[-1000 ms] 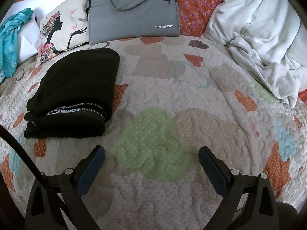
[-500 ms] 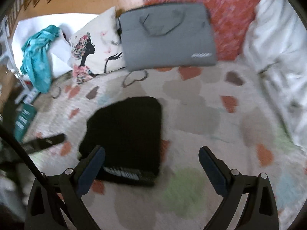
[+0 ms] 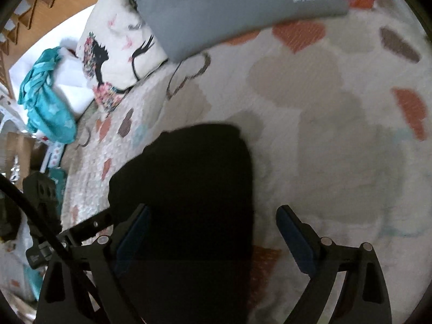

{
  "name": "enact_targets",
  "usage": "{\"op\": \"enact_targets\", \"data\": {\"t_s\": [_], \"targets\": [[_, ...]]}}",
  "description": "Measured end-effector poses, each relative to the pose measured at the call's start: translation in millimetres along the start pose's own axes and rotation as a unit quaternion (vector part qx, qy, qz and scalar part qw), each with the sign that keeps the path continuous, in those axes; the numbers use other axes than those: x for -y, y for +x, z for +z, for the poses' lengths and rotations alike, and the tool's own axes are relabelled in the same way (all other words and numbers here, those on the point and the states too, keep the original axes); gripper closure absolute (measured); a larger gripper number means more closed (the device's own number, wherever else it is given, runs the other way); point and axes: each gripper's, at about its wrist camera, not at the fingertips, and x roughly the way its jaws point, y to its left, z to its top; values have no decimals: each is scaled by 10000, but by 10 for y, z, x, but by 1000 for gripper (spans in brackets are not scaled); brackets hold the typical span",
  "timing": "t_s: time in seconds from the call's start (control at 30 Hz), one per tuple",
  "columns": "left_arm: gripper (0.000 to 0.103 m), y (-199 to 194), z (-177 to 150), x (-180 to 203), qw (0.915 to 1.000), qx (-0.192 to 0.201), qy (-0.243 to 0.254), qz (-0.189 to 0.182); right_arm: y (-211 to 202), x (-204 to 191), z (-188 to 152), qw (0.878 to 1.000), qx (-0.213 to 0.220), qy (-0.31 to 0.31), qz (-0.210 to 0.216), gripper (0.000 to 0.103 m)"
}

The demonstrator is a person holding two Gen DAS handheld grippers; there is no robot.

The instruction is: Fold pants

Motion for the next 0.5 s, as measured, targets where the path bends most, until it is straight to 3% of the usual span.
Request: {"op": "enact_targets", "data": {"t_s": [0.3, 0.33, 0.37, 0.4, 0.43, 0.5], "targets": [[2, 156, 162, 93, 9994, -135, 75, -298, 128, 8, 175, 9998, 62, -67, 182, 6], [14, 152, 176, 93, 9990, -188, 16, -403, 132, 5, 197, 9998, 49, -54, 197, 8], [26, 142, 176, 99, 9982, -245, -34, -540, 136, -8, 203, 9998, 49, -47, 211, 22], [45, 121, 173, 111, 9967, -318, -83, -737, 141, -35, 199, 9995, 22, -33, 327, 30], [51, 74, 160, 137, 9965, -320, -89, -773, 125, -56, 179, 9995, 32, -16, 322, 31], [61, -11, 128, 227, 9977, -218, 128, -633, 76, -114, 152, 9996, 73, -79, 279, 54]]}}
